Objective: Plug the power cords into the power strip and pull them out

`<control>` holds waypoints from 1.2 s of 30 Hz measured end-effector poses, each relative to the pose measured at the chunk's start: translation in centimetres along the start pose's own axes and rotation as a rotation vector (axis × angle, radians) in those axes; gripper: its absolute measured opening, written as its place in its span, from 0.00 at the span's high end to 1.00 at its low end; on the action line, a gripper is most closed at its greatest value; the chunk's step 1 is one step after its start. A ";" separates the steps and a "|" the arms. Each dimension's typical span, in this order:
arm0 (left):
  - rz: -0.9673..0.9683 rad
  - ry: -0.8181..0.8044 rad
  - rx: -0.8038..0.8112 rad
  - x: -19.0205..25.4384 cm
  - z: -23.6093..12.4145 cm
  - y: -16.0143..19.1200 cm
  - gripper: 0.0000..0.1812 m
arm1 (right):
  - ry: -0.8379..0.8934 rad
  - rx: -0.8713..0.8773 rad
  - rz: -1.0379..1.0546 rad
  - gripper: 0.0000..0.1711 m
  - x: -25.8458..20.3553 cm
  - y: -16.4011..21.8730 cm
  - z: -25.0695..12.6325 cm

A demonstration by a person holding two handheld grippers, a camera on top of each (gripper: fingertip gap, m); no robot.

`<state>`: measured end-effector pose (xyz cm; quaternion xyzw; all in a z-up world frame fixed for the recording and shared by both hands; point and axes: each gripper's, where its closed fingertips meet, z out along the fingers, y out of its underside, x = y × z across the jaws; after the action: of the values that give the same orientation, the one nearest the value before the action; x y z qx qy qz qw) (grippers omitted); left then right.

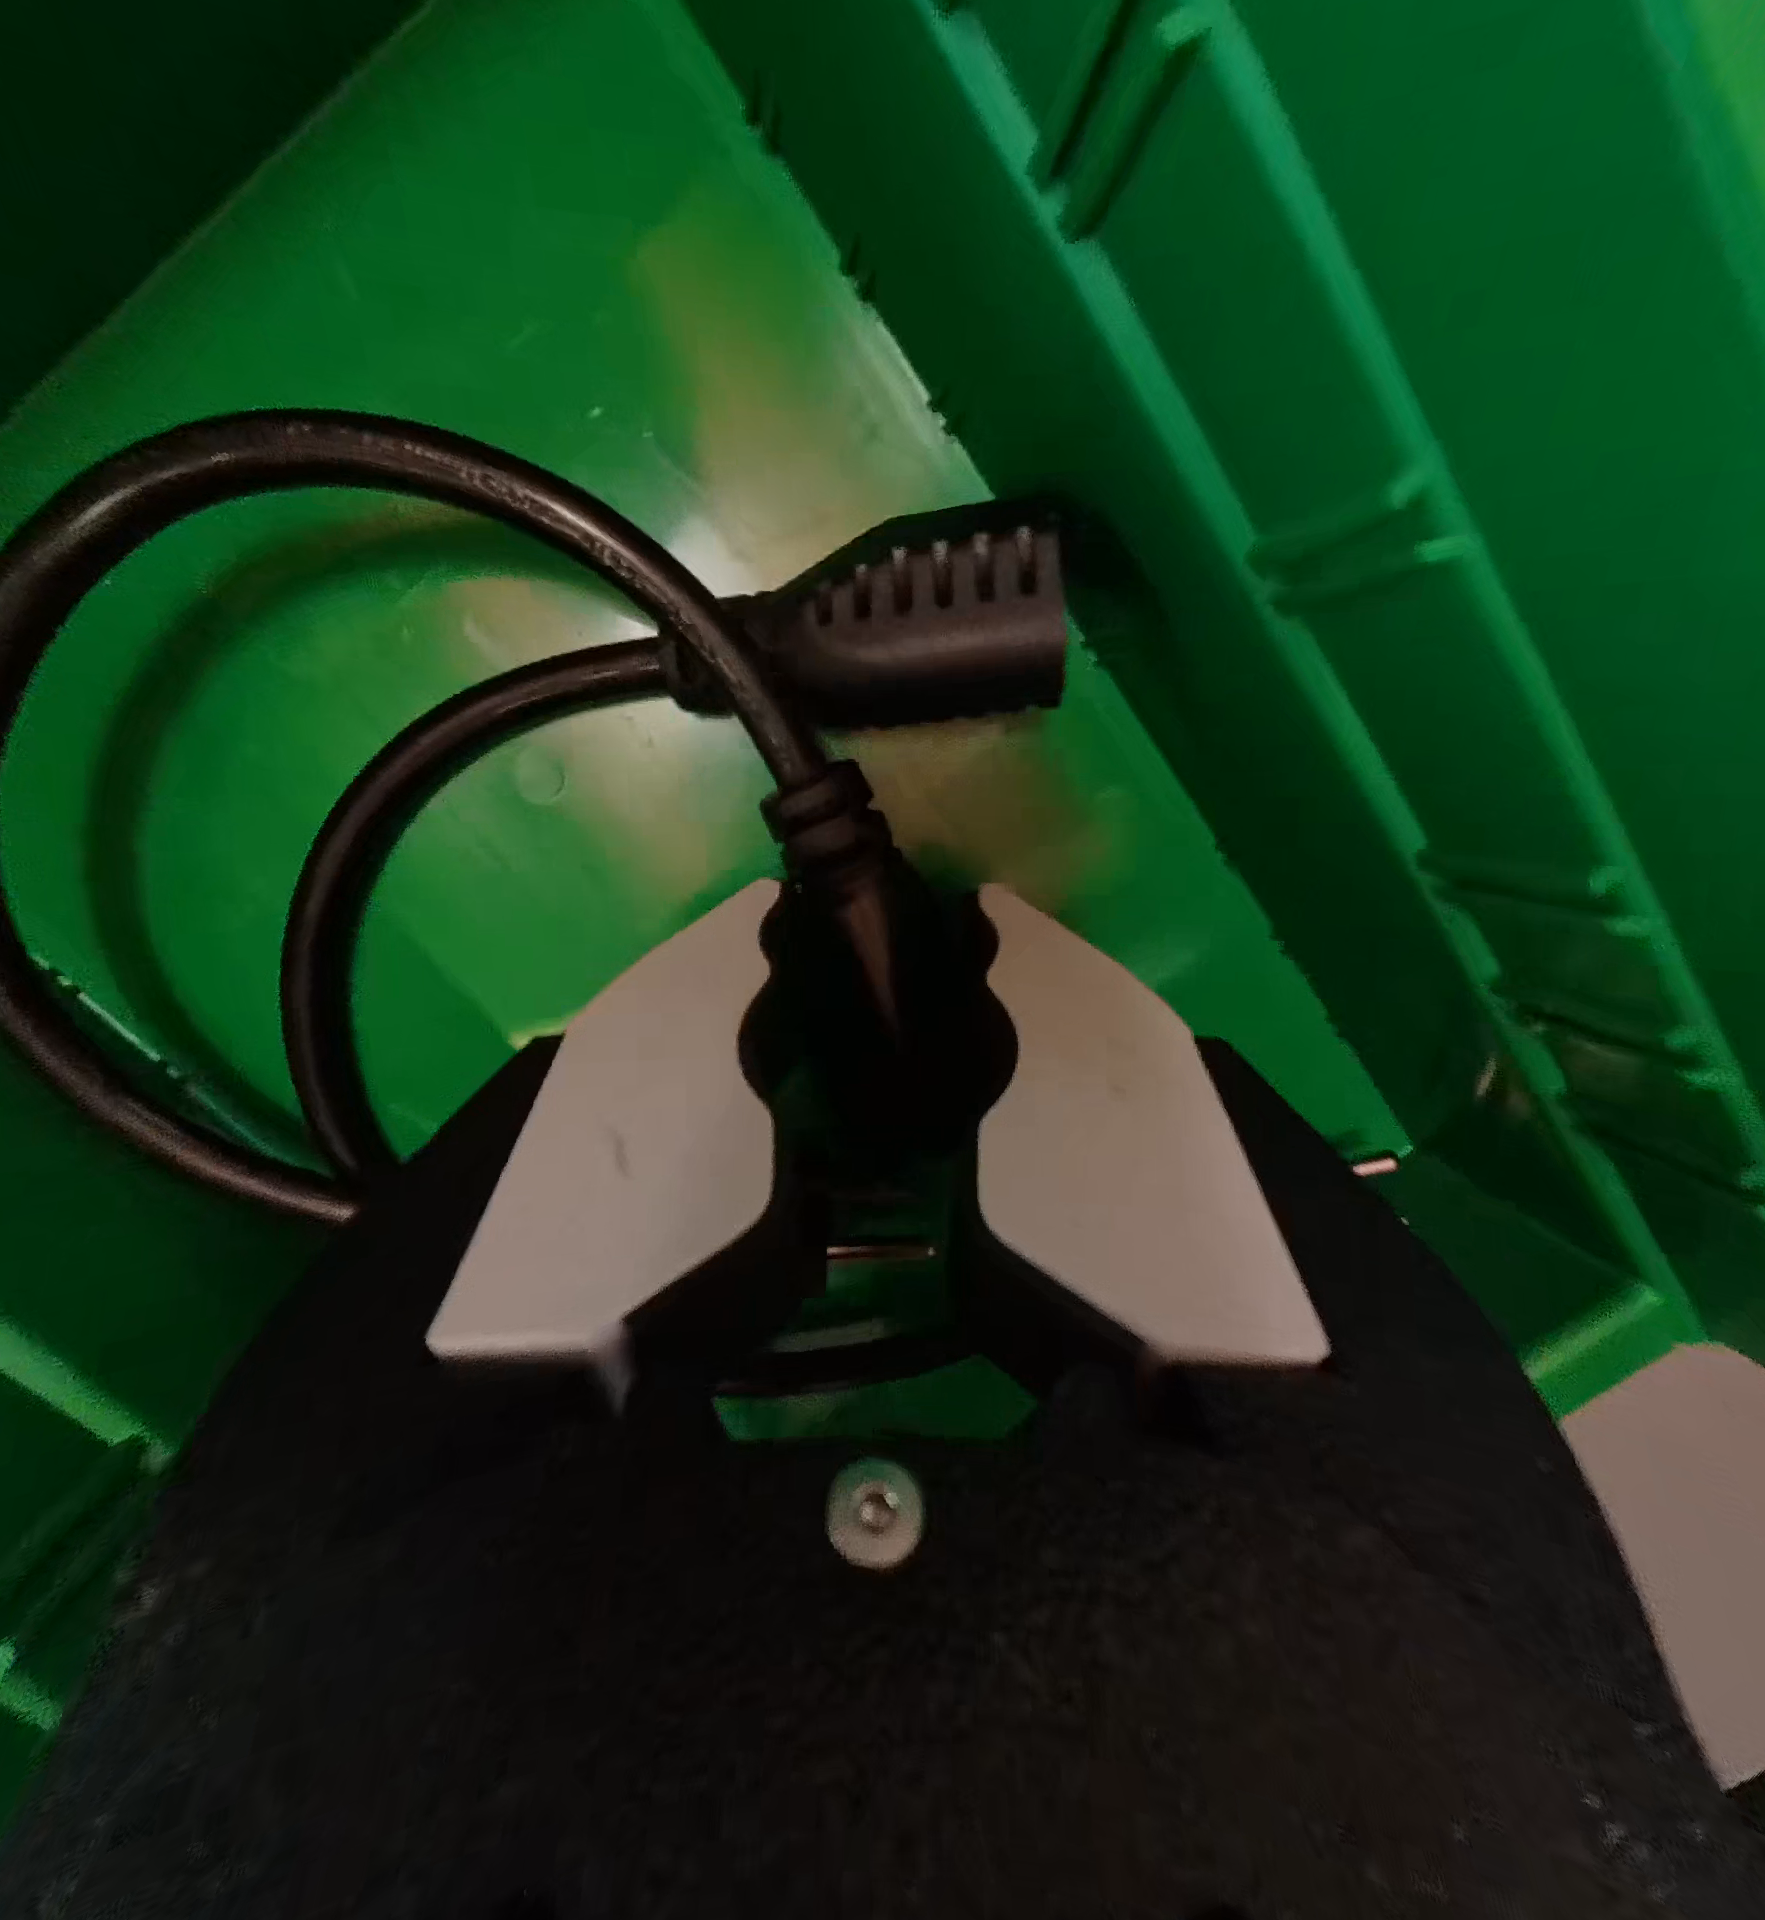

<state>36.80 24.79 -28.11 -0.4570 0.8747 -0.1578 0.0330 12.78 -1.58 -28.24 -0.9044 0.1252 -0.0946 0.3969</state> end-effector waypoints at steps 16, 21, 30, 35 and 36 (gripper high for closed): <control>0.324 0.238 0.640 14.8 -23.8 -4.0 0.84 | -0.064 0.231 0.113 0.61 1.0 -2.1 -5.8; 0.579 0.270 0.688 23.6 -28.8 -3.1 0.86 | 0.124 0.503 0.288 0.59 5.0 -5.2 -11.1; 0.851 0.433 0.705 37.3 -28.6 -0.6 0.88 | 0.144 0.805 0.464 0.52 6.8 -11.6 -11.6; 0.868 0.557 0.725 40.1 -27.4 0.1 0.88 | -0.081 0.857 0.502 0.90 5.4 -12.1 -10.3; 0.871 0.560 0.727 40.1 -27.2 0.2 0.88 | -0.109 0.872 0.520 0.90 5.4 -12.1 -10.4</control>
<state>7.91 -0.89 1.07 0.0399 0.8465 -0.5306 0.0172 16.94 -2.53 -11.93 -0.5972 0.2741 0.0109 0.7538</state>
